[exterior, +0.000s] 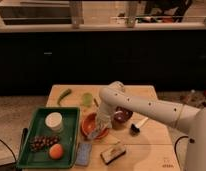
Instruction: Wipe red bowl with towel
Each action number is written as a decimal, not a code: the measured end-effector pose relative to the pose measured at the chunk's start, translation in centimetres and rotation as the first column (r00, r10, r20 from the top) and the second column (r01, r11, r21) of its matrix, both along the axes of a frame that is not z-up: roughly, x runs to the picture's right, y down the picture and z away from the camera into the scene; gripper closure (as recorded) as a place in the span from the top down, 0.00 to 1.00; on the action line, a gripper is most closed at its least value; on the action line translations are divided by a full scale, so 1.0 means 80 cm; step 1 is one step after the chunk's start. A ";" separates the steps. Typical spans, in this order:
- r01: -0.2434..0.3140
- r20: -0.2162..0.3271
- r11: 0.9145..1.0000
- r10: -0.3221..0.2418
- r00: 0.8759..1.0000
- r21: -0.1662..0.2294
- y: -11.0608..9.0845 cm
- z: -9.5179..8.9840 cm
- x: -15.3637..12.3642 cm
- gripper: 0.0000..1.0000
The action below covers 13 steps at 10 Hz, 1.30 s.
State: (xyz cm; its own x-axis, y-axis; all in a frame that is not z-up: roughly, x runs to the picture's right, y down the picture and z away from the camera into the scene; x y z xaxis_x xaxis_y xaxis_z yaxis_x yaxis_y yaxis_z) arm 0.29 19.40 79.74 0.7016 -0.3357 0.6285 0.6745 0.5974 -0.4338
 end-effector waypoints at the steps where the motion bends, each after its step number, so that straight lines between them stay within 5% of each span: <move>1: -0.009 -0.015 1.000 0.009 1.000 0.006 -0.009 0.005 0.004 0.00; 7: 0.002 -0.026 0.999 -0.001 1.000 0.047 -0.063 0.041 -0.039 0.00; 10: 0.043 0.002 0.998 -0.043 0.999 0.034 -0.062 0.054 -0.069 0.00; 13: 0.103 0.061 0.995 -0.104 0.993 0.008 -0.032 0.039 -0.097 0.00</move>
